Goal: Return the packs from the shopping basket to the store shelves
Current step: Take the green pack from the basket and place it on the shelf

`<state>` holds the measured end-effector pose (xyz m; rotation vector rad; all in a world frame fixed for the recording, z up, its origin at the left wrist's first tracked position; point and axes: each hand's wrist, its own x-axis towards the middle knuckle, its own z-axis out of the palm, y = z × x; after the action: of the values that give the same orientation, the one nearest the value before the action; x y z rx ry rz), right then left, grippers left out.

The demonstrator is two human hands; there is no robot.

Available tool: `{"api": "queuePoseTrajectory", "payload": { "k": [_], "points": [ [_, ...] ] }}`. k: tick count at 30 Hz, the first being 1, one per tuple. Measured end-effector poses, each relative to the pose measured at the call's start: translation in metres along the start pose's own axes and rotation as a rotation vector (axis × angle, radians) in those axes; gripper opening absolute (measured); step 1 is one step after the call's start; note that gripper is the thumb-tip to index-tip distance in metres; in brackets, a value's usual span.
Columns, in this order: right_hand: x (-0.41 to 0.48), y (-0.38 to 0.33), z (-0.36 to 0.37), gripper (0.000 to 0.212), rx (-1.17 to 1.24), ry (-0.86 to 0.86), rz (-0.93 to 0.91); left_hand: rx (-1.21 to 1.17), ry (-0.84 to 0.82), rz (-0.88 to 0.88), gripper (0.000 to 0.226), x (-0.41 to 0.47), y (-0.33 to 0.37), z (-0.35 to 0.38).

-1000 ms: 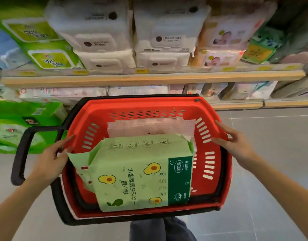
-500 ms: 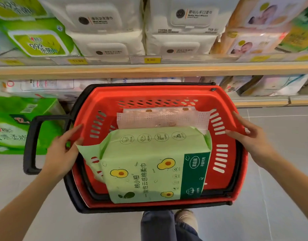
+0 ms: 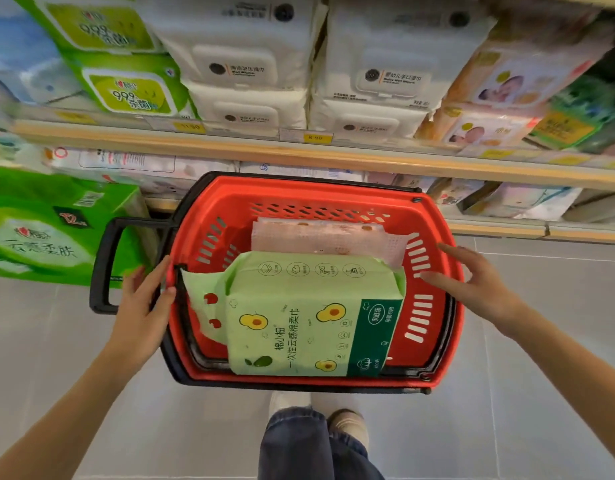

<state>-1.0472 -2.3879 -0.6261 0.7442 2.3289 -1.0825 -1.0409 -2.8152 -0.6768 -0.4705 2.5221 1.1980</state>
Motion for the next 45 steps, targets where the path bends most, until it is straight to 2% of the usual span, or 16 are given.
{"api": "queuePoseTrajectory", "payload": {
  "k": [3, 6, 10, 13, 15, 19, 22, 28, 30, 36, 38, 41, 45],
  "points": [
    [-0.02, -0.046, 0.003, 0.071, -0.22, -0.083, -0.326, -0.046, -0.01, -0.021, 0.043, -0.024, 0.0, -0.004],
    [-0.032, -0.095, 0.02, 0.093, -0.48, -0.368, -0.603, -0.059, 0.007, -0.025, 0.046, -0.049, 0.004, -0.003],
    [-0.021, -0.127, 0.055, 0.106, -0.924, -0.702, -0.671, -0.145, -0.047, 0.028, 0.052, -0.074, 0.01, 0.008],
    [-0.007, -0.129, 0.081, 0.113, -0.989, -0.826, -0.617, -0.154, -0.051, 0.067, 0.054, -0.081, 0.003, 0.018],
    [0.002, -0.122, 0.095, 0.118, -0.98, -0.847, -0.586, -0.14, -0.059, 0.069, 0.053, -0.085, -0.003, 0.024],
    [0.011, -0.113, 0.104, 0.117, -0.9, -0.808, -0.537, -0.117, -0.127, 0.07, 0.061, -0.094, -0.015, 0.034],
    [0.01, -0.108, 0.104, 0.112, -0.867, -0.753, -0.527, -0.098, -0.115, 0.102, 0.065, -0.101, -0.017, 0.041],
    [-0.002, -0.11, 0.097, 0.107, -0.8, -0.635, -0.592, -0.092, -0.154, 0.081, 0.06, -0.112, -0.009, 0.045],
    [-0.007, -0.112, 0.09, 0.106, -0.747, -0.583, -0.601, -0.108, -0.179, 0.08, 0.065, -0.114, -0.001, 0.045],
    [-0.031, -0.137, 0.039, 0.103, -0.2, -0.548, -0.464, -0.3, -0.196, 0.102, 0.074, -0.111, 0.047, 0.034],
    [-0.044, -0.144, 0.016, 0.097, 0.028, -0.531, -0.383, -0.39, -0.195, 0.158, 0.085, -0.106, 0.078, 0.027],
    [-0.07, -0.151, -0.02, 0.086, 0.233, -0.51, -0.354, -0.549, -0.227, 0.235, 0.096, -0.101, 0.133, 0.012],
    [-0.111, -0.157, -0.061, 0.07, 0.465, -0.452, -0.33, -0.515, -0.24, 0.365, 0.111, -0.104, 0.202, -0.012]
  ]
}}
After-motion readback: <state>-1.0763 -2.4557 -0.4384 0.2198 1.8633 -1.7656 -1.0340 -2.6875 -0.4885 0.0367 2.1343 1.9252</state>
